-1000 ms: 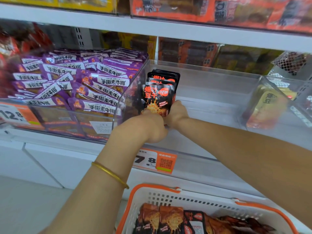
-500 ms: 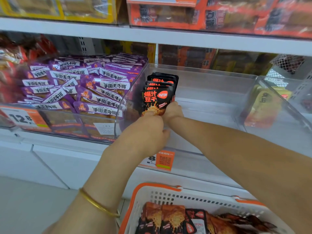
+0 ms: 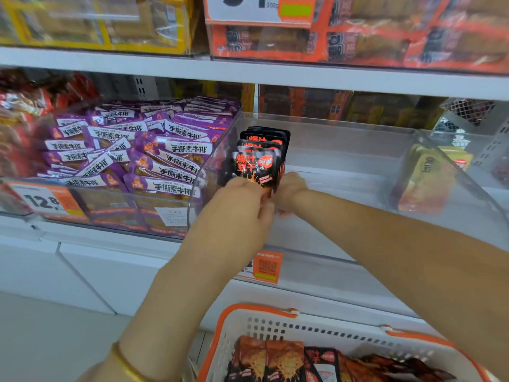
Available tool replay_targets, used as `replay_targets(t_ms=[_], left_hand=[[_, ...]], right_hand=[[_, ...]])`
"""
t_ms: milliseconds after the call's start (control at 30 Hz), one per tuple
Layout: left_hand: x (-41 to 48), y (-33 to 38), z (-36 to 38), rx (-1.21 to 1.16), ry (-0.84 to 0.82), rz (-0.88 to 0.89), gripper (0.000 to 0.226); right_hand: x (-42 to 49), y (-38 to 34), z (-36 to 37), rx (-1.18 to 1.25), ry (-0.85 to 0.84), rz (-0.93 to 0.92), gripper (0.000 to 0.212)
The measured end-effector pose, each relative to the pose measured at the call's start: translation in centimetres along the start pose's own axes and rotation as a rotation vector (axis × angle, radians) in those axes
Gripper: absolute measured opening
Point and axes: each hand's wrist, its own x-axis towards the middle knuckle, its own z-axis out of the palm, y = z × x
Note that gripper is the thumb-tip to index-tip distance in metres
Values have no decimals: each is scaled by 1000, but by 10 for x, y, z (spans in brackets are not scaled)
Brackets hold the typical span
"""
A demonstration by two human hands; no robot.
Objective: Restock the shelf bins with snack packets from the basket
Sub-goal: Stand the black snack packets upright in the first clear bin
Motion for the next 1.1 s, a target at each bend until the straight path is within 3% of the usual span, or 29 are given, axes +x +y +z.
replay_targets(t_ms=[33,67,133,167,233,300,367,433,533,733,800,867,967,1033,1100], left_hand=[[-9,4,-4,-45,114,21,19],[-20,11,-10,-102,217,45,18],[-44,25,-20,-262,241,51,14],[-56,32,-21,-362,135,25,13],[-72,43,-14,-464,-253,-20,13],[-80,46,10,-328,-666,2,16],[-88,46,48,-183,-927,21,21],[-97,45,87,-98,-1013,6,26],[-109,45,122,80,-1006,41,25],[-112,42,139,113,-950,3,25],[-112,43,139,120,-899,14,27],[-112,43,138,110,-878,20,28],[-112,42,138,96,-895,33,27],[-112,42,139,64,-905,51,26],[-114,44,141,-15,-919,81,32]], right_hand=[[-11,-1,-12,-115,-3,-53,24],[-28,1,-26,-194,7,-129,21],[-69,10,-54,-166,90,-295,18],[-94,18,-65,-55,122,-351,11],[-149,47,-79,256,71,-404,15],[-192,82,-73,417,-114,-372,13],[-207,124,-45,344,-352,-268,9],[-195,168,-4,148,-480,-117,11],[-157,234,67,-277,-473,-31,12],[-149,308,164,-513,-534,34,96],[-156,312,173,-590,-462,25,83],[-159,303,166,-663,-406,-36,51],[-157,275,134,-668,-471,-77,33],[-157,254,101,-583,-510,-69,22],[-155,241,71,-340,-487,18,12]])
